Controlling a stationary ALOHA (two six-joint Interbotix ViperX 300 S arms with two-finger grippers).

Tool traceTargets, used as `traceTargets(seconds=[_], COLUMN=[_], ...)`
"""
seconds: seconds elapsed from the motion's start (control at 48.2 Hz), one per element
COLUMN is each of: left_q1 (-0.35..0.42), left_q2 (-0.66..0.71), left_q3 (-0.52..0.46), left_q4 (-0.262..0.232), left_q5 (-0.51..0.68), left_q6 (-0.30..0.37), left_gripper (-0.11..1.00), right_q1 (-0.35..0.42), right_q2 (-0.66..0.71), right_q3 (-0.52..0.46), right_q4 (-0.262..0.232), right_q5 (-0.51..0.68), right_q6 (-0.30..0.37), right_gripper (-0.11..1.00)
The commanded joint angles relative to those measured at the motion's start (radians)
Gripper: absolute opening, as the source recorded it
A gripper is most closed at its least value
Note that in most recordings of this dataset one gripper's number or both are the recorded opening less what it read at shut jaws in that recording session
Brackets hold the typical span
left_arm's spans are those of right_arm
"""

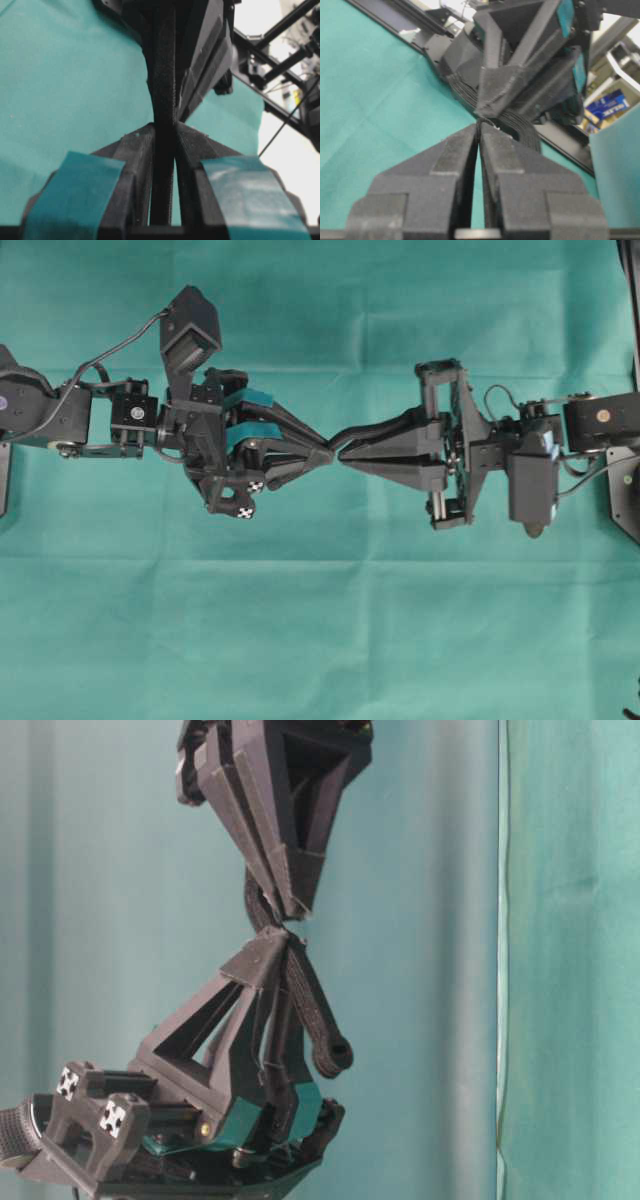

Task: Peel off the Velcro with your right arm.
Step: 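Pull the right gripper away to peel the layers apart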

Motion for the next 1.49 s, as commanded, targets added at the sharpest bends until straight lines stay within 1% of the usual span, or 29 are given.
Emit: traceTargets(seconds=[0.0,0.353,0.643,1.016,1.224,1.473], left_q1=[0.006,0.011,0.011,0.011,0.011,0.012], left_q2=[-0.017,-0.017,-0.018,-0.018,-0.023,-0.023], left_q3=[-0.011,-0.011,-0.009,-0.006,-0.003,0.0], left_q4=[-0.002,-0.002,-0.002,-0.002,-0.002,-0.002], left_q5=[-0.015,-0.032,-0.034,-0.032,-0.037,-0.048], left_q6=[0.002,0.002,0.002,0.002,0.002,0.002], left_gripper=[0.1,0.1,0.1,0.1,0.1,0.1], right_q1=[0.018,0.075,0.107,0.112,0.117,0.15], right_q2=[0.003,0.038,0.055,0.046,0.031,0.003], right_q3=[-0.029,-0.055,-0.078,-0.069,-0.058,-0.026], right_q4=[-0.005,-0.008,-0.051,-0.051,-0.051,-0.051], right_q5=[-0.003,0.046,0.115,0.129,0.189,0.236], right_q6=[0.003,0.002,0.002,0.005,0.008,0.005], right_gripper=[-0.09,-0.09,-0.09,-0.09,-0.09,-0.09])
